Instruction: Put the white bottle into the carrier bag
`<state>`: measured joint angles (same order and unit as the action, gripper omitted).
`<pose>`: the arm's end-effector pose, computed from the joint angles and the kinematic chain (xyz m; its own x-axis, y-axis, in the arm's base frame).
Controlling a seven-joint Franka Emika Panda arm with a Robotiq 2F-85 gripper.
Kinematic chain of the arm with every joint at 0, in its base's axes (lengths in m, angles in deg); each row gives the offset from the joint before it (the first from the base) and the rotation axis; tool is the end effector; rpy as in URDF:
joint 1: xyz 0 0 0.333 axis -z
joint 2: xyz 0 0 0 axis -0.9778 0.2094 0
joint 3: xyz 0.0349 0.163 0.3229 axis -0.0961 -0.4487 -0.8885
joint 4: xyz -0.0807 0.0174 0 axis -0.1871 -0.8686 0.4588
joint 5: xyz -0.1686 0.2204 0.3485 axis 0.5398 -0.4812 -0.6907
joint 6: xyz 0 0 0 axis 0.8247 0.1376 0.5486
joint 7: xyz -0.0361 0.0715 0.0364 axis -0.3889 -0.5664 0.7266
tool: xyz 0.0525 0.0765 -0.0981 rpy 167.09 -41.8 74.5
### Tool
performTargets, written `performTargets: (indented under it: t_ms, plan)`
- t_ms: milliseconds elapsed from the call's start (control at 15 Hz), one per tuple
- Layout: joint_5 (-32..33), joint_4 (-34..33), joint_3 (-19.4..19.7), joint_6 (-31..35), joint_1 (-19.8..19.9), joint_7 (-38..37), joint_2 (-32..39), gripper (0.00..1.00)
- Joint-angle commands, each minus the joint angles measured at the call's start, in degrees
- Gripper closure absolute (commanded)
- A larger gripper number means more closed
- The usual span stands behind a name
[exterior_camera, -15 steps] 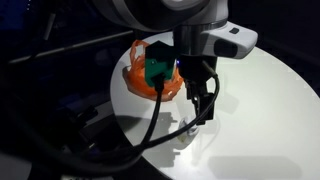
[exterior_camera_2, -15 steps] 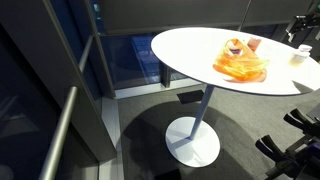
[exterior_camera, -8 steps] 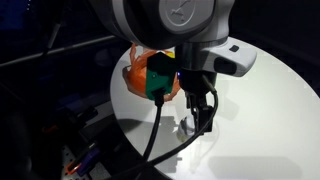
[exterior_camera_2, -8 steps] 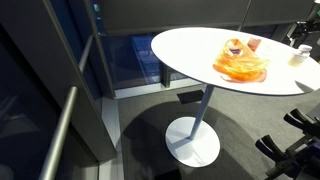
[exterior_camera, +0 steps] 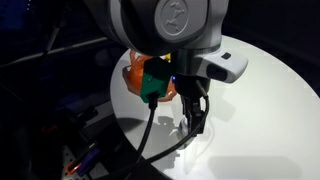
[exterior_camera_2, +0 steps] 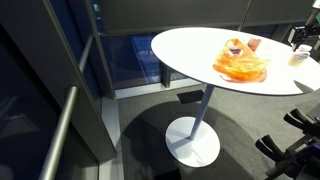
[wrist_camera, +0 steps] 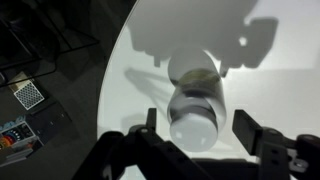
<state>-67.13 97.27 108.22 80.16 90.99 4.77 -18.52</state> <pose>0.4605 -0.2874 0.2365 0.6788 -0.7276 0.0990 -0.7253 -0.6435 0.2446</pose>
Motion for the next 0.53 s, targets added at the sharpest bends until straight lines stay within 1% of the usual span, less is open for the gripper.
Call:
performTargets:
  t_ms: [0, 67, 133, 200, 267, 400, 467]
  plan:
    - [1.2, -0.1, 0.9, 0.1, -1.0, -1.9, 0.2, 0.35]
    - [1.4, -0.3, 1.0, 0.2, -1.0, -2.1, 0.3, 0.37]
    - [1.6, -0.4, 1.1, 0.2, -1.0, -2.1, 0.3, 0.36]
    - [1.8, -0.5, 1.1, 0.2, -1.1, -2.3, 0.2, 0.53]
    - [2.4, -0.5, 1.2, 0.3, -1.2, -2.5, 0.0, 0.61]
    - [3.7, -0.8, 1.2, 0.2, -1.5, -3.0, -0.7, 0.71]
    - [4.6, -0.8, 1.1, 0.0, -1.7, -3.3, -1.0, 0.79]
